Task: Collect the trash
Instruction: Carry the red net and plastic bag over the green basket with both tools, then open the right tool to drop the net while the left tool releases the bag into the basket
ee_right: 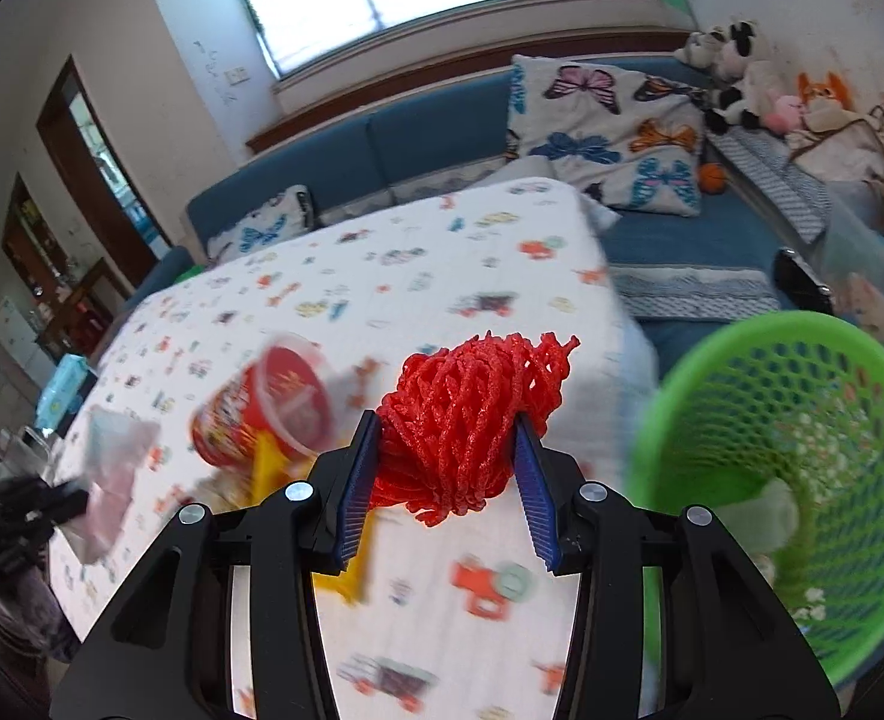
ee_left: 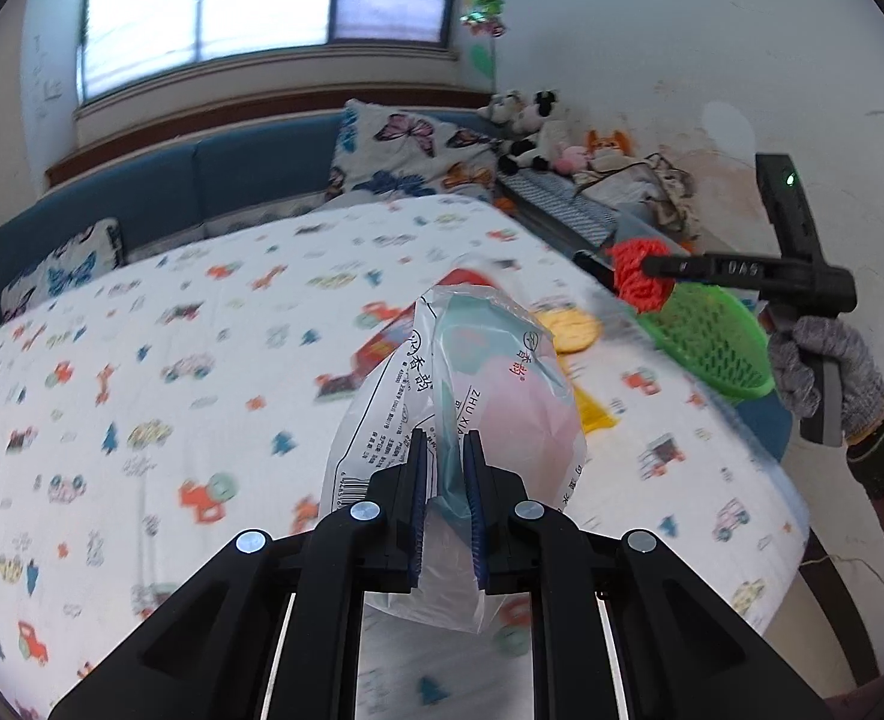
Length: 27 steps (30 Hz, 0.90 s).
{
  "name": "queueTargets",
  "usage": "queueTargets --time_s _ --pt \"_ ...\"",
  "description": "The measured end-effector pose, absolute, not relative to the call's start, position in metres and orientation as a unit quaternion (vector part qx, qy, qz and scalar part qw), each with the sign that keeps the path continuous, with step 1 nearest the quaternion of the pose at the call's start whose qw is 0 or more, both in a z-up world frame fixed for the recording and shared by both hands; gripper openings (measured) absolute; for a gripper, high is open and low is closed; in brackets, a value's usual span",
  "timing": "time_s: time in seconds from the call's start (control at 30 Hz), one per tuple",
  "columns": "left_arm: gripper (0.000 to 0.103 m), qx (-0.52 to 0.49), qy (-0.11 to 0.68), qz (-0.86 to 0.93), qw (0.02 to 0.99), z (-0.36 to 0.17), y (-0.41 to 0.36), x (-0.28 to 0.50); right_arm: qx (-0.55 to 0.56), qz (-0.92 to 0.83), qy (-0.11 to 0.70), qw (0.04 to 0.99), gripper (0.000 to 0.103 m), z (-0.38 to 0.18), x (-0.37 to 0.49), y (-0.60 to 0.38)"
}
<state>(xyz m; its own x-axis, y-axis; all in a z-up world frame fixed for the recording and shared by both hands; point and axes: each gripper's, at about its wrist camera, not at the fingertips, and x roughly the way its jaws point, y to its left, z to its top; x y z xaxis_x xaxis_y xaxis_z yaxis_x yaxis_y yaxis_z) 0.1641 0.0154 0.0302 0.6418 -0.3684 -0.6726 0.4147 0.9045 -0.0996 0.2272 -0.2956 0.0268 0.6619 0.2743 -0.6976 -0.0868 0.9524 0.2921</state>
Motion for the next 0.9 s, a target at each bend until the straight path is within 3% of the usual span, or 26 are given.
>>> queueTargets --time_s 0.77,0.9 --pt "0.012 0.083 0.355 -0.328 0.871 0.051 -0.158 0.206 0.069 -0.068 0.451 0.887 0.048 -0.015 0.165 -0.432" --pt "0.012 0.098 0.357 -0.34 0.865 0.05 -0.189 0.214 0.078 -0.086 0.457 0.882 0.055 -0.024 0.161 -0.449"
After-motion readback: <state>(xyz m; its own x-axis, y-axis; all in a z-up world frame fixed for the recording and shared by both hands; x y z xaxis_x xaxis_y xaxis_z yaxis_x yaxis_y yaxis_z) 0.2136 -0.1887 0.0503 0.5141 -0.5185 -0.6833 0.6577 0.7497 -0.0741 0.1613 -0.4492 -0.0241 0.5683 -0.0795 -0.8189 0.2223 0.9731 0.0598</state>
